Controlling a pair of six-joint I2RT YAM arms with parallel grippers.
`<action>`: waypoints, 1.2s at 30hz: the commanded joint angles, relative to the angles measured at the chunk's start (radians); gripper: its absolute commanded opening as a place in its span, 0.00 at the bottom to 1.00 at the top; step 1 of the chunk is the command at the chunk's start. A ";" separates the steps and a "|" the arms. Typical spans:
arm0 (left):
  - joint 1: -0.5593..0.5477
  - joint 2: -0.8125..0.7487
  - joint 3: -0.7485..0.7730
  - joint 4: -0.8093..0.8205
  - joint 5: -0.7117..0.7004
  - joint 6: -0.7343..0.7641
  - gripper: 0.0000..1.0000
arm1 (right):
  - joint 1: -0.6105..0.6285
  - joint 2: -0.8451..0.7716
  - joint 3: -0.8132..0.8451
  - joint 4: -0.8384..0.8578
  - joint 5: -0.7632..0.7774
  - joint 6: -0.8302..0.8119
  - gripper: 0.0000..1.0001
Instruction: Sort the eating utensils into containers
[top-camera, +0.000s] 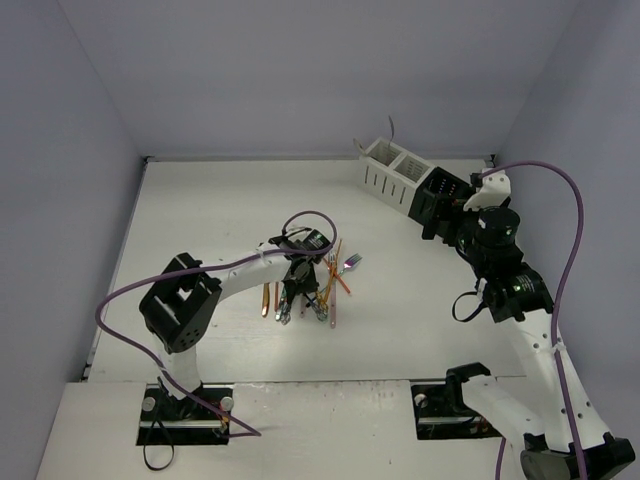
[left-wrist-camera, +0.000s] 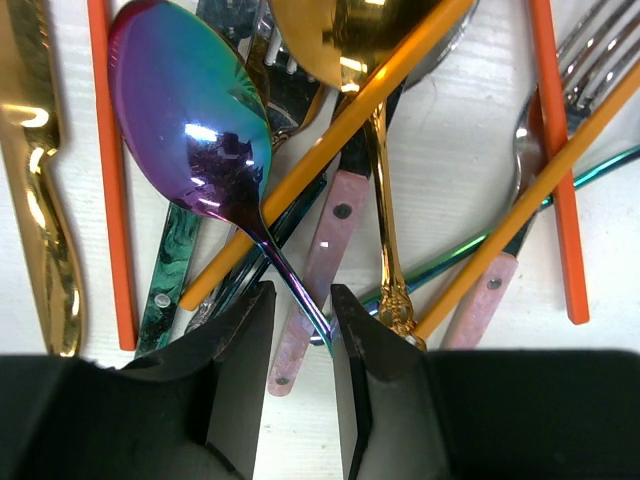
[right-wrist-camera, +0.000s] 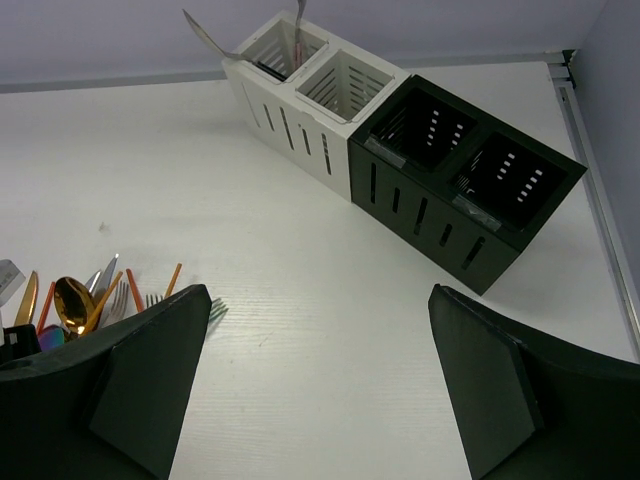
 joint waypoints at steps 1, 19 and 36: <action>0.025 -0.076 0.010 -0.010 -0.045 0.050 0.26 | -0.002 -0.009 -0.001 0.043 -0.021 0.011 0.88; 0.069 -0.092 -0.010 0.007 -0.048 0.040 0.25 | -0.002 -0.024 -0.008 0.023 -0.041 0.017 0.88; 0.062 -0.082 -0.013 0.011 -0.013 -0.111 0.22 | -0.002 -0.041 -0.016 0.003 -0.039 0.003 0.89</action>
